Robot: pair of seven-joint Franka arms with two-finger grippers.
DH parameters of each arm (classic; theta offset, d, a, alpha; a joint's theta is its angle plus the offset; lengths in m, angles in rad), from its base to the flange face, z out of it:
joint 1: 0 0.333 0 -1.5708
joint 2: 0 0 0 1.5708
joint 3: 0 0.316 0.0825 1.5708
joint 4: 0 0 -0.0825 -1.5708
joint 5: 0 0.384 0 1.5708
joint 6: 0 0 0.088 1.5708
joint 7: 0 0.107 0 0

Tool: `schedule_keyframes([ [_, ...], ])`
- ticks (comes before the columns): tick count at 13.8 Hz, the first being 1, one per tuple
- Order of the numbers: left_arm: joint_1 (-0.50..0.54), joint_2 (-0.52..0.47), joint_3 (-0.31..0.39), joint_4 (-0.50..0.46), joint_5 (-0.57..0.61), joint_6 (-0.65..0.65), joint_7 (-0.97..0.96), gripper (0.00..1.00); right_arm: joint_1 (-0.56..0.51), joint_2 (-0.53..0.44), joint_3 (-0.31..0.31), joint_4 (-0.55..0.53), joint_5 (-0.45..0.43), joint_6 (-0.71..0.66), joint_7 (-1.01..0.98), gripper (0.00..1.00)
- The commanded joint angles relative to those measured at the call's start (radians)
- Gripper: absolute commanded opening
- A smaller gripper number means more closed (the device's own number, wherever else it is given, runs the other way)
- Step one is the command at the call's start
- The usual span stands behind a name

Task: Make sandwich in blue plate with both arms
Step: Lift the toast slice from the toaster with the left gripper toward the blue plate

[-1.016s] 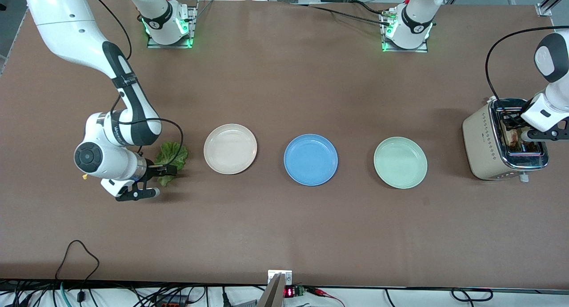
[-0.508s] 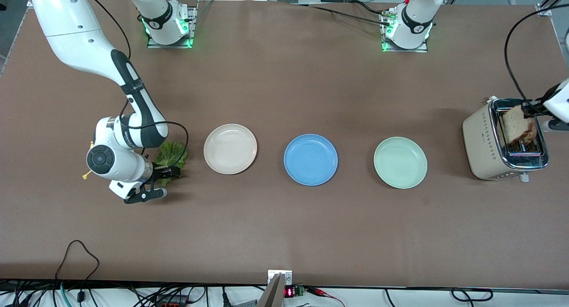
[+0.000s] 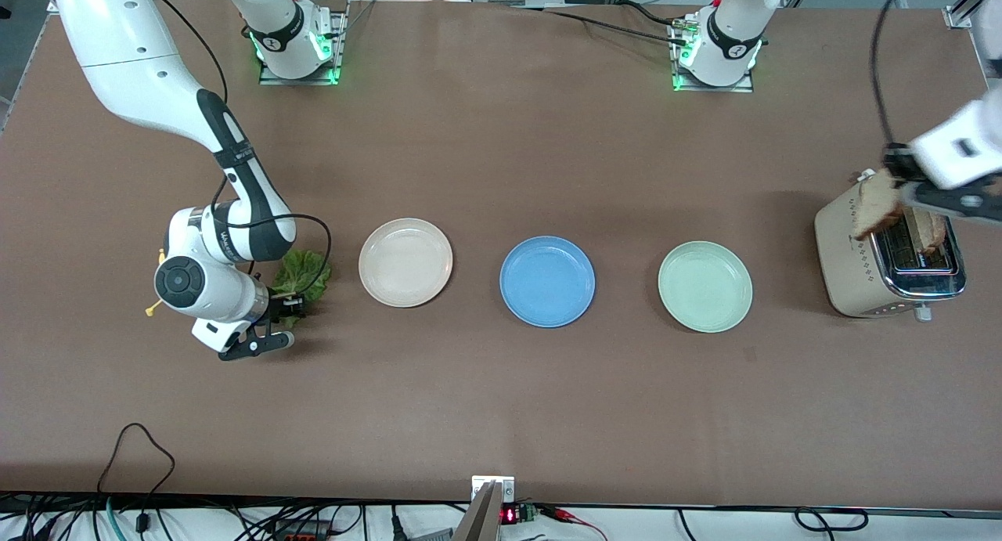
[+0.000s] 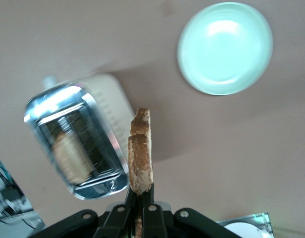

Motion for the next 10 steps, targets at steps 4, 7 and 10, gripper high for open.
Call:
schedule_keyframes([
  [4,-0.01,0.171,-0.227,0.049,-0.109,-0.024,-0.099,0.01,-0.005,0.002,0.004,0.012,-0.014,-0.005,-0.012,0.0],
  [7,-0.046,0.251,-0.233,0.094,-0.302,-0.016,-0.246,0.01,-0.004,-0.036,0.004,0.012,-0.014,-0.015,-0.013,0.0],
  [10,-0.039,0.383,-0.23,0.077,-0.683,0.203,-0.276,0.01,-0.002,-0.131,0.008,0.015,-0.007,-0.085,-0.021,0.0],
])
